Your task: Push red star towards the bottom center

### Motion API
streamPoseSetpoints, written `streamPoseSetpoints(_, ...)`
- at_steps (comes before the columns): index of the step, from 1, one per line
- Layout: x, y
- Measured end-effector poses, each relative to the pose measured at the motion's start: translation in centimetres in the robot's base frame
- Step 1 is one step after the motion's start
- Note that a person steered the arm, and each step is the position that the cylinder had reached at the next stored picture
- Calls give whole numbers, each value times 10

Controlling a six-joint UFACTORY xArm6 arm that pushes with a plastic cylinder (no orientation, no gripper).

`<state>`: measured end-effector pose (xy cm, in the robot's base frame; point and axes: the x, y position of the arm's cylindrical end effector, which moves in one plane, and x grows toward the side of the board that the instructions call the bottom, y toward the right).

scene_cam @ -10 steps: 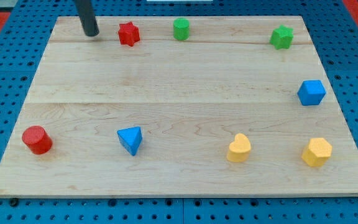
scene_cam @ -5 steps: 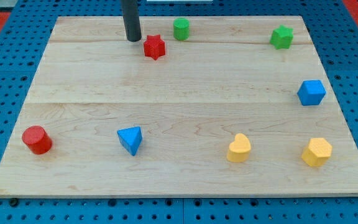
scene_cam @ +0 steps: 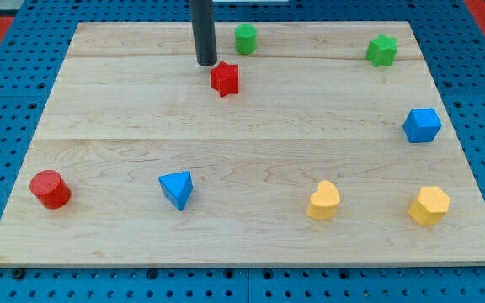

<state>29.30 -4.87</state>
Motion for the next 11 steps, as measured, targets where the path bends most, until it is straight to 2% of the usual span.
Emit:
streamPoseSetpoints(2,84,22)
streamPoseSetpoints(4,44,36)
streamPoseSetpoints(6,115,49)
streamPoseSetpoints(8,144,50)
streamPoseSetpoints(9,128,62)
streamPoseSetpoints(10,161,73)
streamPoseSetpoints(11,212,46)
